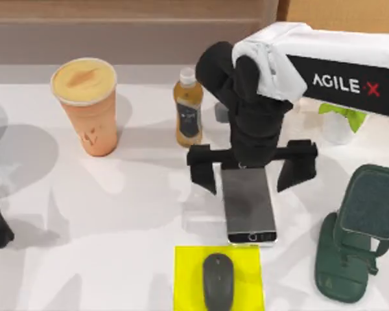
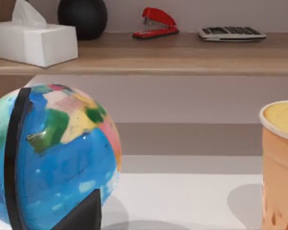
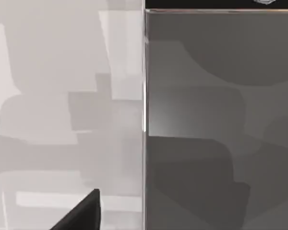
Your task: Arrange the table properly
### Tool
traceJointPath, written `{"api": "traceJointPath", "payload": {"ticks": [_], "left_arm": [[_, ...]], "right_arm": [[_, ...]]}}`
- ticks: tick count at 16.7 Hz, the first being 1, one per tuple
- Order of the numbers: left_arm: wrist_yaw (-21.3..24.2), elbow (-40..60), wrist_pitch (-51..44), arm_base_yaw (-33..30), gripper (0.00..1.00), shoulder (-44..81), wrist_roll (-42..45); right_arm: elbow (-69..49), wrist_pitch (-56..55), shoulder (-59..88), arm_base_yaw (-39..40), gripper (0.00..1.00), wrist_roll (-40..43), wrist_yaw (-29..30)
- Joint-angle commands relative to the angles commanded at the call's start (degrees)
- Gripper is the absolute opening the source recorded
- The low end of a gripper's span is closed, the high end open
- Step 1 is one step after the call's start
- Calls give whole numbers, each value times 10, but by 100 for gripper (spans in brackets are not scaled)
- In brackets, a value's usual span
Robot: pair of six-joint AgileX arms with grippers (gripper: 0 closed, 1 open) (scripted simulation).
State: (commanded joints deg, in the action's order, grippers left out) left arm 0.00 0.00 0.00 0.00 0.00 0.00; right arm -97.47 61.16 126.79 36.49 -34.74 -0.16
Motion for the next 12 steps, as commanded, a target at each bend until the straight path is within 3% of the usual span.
{"api": "traceJointPath", "payload": {"ticks": [9,12], "left_arm": [[0,0,0,0,100,0,0],[0,0,0,0,100,0,0]], "right_arm": [[48,-69,21,0,100,0,0],[48,-69,21,0,77,0,0]]}}
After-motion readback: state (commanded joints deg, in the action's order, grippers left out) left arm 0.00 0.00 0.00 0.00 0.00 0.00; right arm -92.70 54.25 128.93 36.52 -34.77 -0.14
